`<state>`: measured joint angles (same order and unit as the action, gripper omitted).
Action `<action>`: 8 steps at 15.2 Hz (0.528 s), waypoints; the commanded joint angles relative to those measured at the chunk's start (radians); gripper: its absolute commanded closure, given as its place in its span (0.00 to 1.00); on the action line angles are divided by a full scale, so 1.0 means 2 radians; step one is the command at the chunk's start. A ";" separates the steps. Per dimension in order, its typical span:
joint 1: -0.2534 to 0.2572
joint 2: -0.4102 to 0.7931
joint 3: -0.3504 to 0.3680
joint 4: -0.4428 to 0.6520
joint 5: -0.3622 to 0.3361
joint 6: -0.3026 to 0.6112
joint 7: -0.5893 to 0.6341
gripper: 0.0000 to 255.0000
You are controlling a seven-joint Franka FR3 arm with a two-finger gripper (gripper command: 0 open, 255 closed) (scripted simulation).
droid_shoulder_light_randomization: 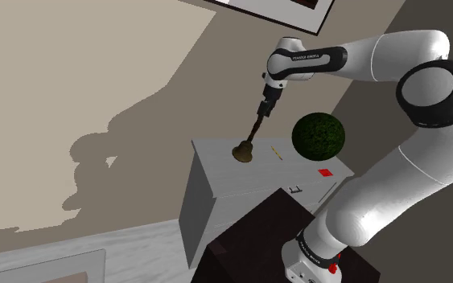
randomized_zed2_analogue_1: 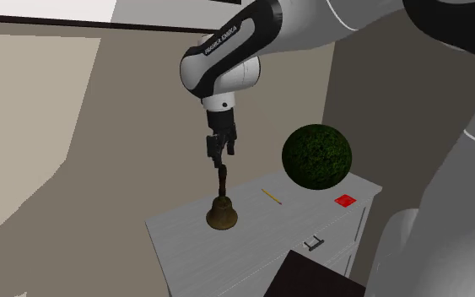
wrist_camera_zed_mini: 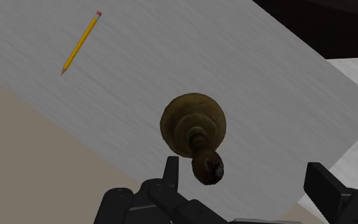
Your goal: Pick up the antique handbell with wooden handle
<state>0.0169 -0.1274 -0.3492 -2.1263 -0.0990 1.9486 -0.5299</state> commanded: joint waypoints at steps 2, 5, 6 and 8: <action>-0.002 0.045 -0.009 0.024 0.017 0.023 -0.031 0.00; -0.003 0.052 -0.009 0.011 0.019 0.043 -0.032 0.00; -0.003 0.054 -0.009 0.007 0.020 0.050 -0.032 0.00; -0.003 0.060 -0.010 -0.001 0.022 0.063 -0.033 0.00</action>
<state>0.0098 -0.0110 -0.3691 -2.1202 -0.0569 2.0623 -0.5965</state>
